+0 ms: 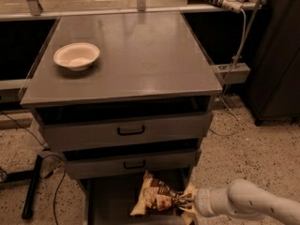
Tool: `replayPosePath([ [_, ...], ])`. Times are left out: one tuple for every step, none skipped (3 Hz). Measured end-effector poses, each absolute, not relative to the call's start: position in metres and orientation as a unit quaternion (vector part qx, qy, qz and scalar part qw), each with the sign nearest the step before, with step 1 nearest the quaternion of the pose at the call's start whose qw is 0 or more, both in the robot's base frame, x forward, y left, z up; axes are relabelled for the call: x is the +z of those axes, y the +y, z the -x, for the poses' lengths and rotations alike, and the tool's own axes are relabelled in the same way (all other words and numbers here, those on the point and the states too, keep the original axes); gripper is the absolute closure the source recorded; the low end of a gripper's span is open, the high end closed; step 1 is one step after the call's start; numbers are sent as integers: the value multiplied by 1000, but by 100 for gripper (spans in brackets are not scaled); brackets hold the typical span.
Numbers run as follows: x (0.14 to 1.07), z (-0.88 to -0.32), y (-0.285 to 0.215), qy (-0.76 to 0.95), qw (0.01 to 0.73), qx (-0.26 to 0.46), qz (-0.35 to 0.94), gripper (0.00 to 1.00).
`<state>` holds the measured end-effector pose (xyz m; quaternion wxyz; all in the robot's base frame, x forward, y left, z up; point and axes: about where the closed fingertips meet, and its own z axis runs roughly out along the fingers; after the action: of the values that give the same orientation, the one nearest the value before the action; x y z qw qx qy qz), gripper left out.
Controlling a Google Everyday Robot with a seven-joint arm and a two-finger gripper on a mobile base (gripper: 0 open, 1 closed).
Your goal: Pick brown chip bag from bottom drawer and place on counter
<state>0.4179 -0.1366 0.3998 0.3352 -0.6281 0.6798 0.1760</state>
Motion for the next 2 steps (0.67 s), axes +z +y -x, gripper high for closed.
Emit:
replayPosePath([
  [464,-409,-151,665,342,133,651,100],
  [529,-419,-166,652,350,99,665,100],
])
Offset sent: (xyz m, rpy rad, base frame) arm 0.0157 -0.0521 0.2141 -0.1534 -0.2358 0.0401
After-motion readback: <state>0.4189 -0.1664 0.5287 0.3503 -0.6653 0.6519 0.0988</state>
